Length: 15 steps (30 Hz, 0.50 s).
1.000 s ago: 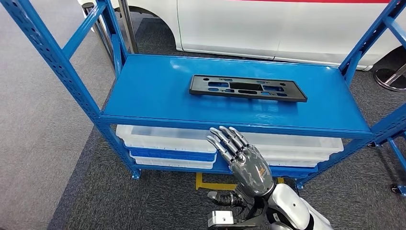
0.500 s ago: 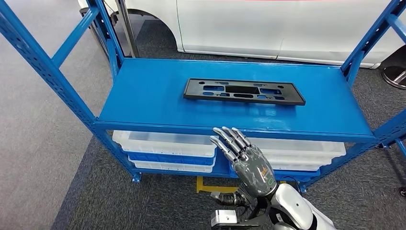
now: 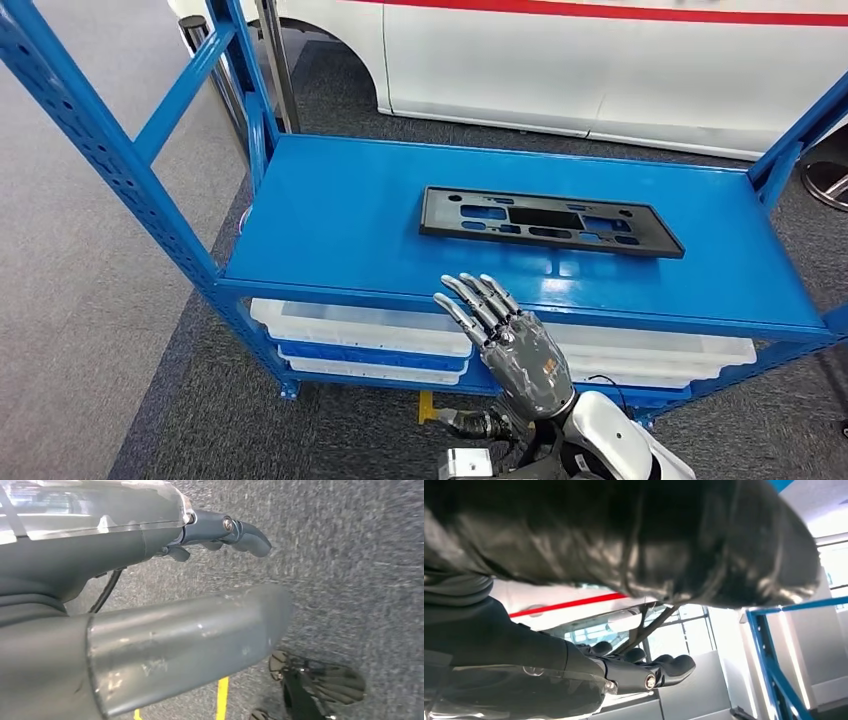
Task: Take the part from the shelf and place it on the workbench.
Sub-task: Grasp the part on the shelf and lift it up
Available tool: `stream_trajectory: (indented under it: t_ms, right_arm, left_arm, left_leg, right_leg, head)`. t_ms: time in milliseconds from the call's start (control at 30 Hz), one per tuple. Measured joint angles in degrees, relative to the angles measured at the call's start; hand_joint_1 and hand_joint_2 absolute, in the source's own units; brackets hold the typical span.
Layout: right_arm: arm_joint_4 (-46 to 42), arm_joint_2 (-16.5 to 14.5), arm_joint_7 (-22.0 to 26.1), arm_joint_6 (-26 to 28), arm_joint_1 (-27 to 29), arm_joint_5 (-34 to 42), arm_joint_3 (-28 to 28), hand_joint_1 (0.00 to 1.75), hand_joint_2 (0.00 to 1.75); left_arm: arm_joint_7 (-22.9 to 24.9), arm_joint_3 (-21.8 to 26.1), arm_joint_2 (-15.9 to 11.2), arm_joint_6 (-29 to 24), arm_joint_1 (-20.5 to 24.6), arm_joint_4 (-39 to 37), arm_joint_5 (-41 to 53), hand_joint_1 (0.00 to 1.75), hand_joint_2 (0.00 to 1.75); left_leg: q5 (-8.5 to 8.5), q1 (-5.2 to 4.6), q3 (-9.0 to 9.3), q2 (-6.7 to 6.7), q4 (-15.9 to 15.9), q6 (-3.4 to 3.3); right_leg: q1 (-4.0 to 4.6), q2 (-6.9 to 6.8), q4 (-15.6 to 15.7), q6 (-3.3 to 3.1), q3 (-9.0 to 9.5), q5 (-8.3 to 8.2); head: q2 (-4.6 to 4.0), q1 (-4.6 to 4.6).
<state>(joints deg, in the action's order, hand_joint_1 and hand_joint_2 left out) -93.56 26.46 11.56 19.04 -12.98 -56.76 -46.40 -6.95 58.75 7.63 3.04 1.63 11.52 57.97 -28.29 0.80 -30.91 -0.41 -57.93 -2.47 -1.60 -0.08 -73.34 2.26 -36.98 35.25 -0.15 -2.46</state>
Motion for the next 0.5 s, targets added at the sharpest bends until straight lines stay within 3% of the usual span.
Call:
stream_trajectory:
  t_ms: [33,67,100,200,233,300,367,433,500]
  right_arm:
    - [0.02,0.03,0.00,0.00,0.21,-0.03,0.00,0.00,0.00]
    - [0.03,0.03,-0.02,0.00,0.33,-0.05,0.00,0.00,0.00]
    - [0.06,0.03,-0.11,0.01,0.42,-0.09,0.00,0.00,0.00]
    - [0.37,0.13,-0.54,0.07,0.88,-0.32,0.15,0.00,0.00]
    - [0.53,0.22,-0.66,0.11,1.03,-0.42,0.33,0.00,0.00]
    - [0.77,0.36,-0.84,0.23,1.23,-0.52,1.04,0.00,0.00]
    - [0.97,0.35,-0.98,0.37,1.44,-0.51,2.27,0.00,0.00]
    - [1.66,0.17,-1.14,0.63,1.70,-0.66,3.66,0.00,0.00]
    - [2.77,-0.17,-1.26,0.93,2.08,-0.89,4.92,0.00,0.00]
  left_arm:
    - [-0.01,0.01,0.00,0.02,-0.04,0.00,0.02,0.00,0.00]
    - [-0.01,0.01,0.00,0.03,-0.10,-0.01,0.05,0.00,0.00]
    - [-0.01,0.02,0.01,0.04,-0.14,-0.01,0.14,0.00,0.00]
    - [-0.01,0.03,0.38,0.06,-0.18,-0.29,0.50,0.00,0.00]
    - [0.00,0.03,0.52,0.07,-0.14,-0.42,0.64,0.00,0.00]
    - [-0.01,0.05,0.55,0.08,0.01,-0.55,0.93,0.00,0.00]
    - [-0.07,0.06,0.48,0.13,0.18,-0.55,1.29,0.00,0.00]
    - [-0.13,0.04,0.50,0.21,0.43,-0.57,1.76,0.00,0.00]
    - [-0.13,0.03,0.52,0.25,0.41,-0.58,2.13,0.00,0.00]
  left_leg:
    - [-0.63,-0.24,0.78,-0.10,0.03,-0.10]
    - [-1.31,-0.50,1.70,-0.21,0.04,-0.17]
    - [-2.06,-0.80,2.78,-0.29,0.06,-0.23]
    - [-4.45,-1.42,5.41,-0.46,0.24,-0.28]
    - [-5.01,-1.37,5.83,-0.50,0.62,-0.12]
    - [-5.02,-1.30,6.73,-0.48,1.11,0.41]
    - [-3.87,-1.30,6.49,-0.22,-1.24,0.88]
    - [-3.31,-1.14,2.95,-0.07,-7.52,1.35]
    - [-6.21,-0.74,-2.15,-0.01,-13.76,2.07]
  right_leg:
    - [0.24,0.00,-1.60,-0.22,-2.14,0.82]
    - [0.53,0.01,-1.40,-0.61,-3.37,0.65]
    - [0.89,0.02,0.51,-1.22,-3.80,-0.77]
    - [2.62,0.28,9.95,-4.11,-3.28,-10.19]
    - [3.07,0.31,11.77,-4.69,-3.04,-12.19]
    - [3.36,0.39,13.53,-5.02,-2.07,-12.29]
    - [3.00,0.50,14.99,-5.28,-0.04,-11.71]
    - [2.34,0.37,16.16,-5.46,2.26,-10.92]
    - [1.81,0.24,16.79,-5.26,4.33,-9.59]
  head:
    - [0.00,0.01]
    - [0.00,0.01]
    - [0.00,0.01]
    - [0.00,-0.06]
    - [0.00,-0.14]
    - [0.00,-0.28]
    - [0.00,-0.28]
    - [0.00,-0.26]
    - [0.00,-0.28]
